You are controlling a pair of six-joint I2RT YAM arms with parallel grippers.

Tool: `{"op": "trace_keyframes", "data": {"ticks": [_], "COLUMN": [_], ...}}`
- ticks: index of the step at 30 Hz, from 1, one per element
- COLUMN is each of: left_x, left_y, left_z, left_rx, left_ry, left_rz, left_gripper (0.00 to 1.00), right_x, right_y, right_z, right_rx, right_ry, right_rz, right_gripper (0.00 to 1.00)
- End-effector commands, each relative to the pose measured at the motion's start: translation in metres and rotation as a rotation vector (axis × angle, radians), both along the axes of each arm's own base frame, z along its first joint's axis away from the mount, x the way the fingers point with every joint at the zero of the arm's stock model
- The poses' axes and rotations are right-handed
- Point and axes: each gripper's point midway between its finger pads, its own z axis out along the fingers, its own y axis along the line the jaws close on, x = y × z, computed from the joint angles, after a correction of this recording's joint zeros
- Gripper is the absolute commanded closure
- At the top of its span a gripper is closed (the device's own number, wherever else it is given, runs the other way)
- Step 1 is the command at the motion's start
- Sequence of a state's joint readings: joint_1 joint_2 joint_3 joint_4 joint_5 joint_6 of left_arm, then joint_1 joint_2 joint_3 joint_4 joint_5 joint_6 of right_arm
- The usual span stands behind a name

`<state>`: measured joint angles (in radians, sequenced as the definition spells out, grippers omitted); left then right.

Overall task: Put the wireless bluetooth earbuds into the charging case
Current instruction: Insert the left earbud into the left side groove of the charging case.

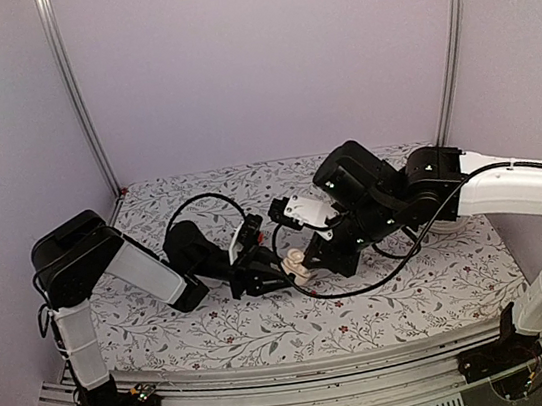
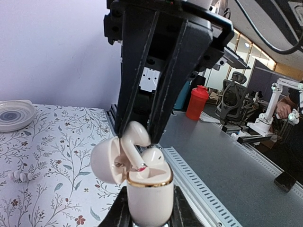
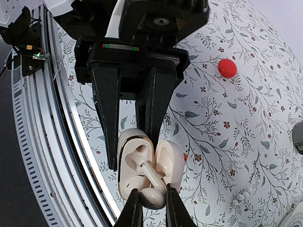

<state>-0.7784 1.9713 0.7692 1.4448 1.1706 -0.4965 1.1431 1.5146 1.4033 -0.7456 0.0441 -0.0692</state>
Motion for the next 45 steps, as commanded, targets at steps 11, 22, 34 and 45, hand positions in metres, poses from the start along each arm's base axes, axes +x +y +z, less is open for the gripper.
{"op": "trace_keyframes", "data": {"ticks": [11, 22, 34, 45], "left_x": [-0.006, -0.009, -0.009, -0.012], "left_y": [-0.006, -0.008, -0.010, -0.013], "left_z": [0.013, 0.010, 0.010, 0.008], "left_rx": [-0.012, -0.003, -0.002, 0.000], "left_ry": [-0.043, -0.041, -0.038, -0.036], "left_rz": [-0.037, -0.044, -0.047, -0.063], "left_gripper": [1.00, 1.00, 1.00, 1.00], "right_x": [0.001, 0.000, -0.009, -0.012], "right_y": [0.008, 0.012, 0.017, 0.027], "right_z": [-0.009, -0.015, -0.020, -0.024], "right_rx": [-0.053, -0.076, -0.100, -0.114], "right_ry": [-0.035, -0.038, -0.037, -0.056], "right_rz": [0.020, 0.036, 0.070, 0.099], "right_gripper": [0.91, 0.91, 0.91, 0.91]}}
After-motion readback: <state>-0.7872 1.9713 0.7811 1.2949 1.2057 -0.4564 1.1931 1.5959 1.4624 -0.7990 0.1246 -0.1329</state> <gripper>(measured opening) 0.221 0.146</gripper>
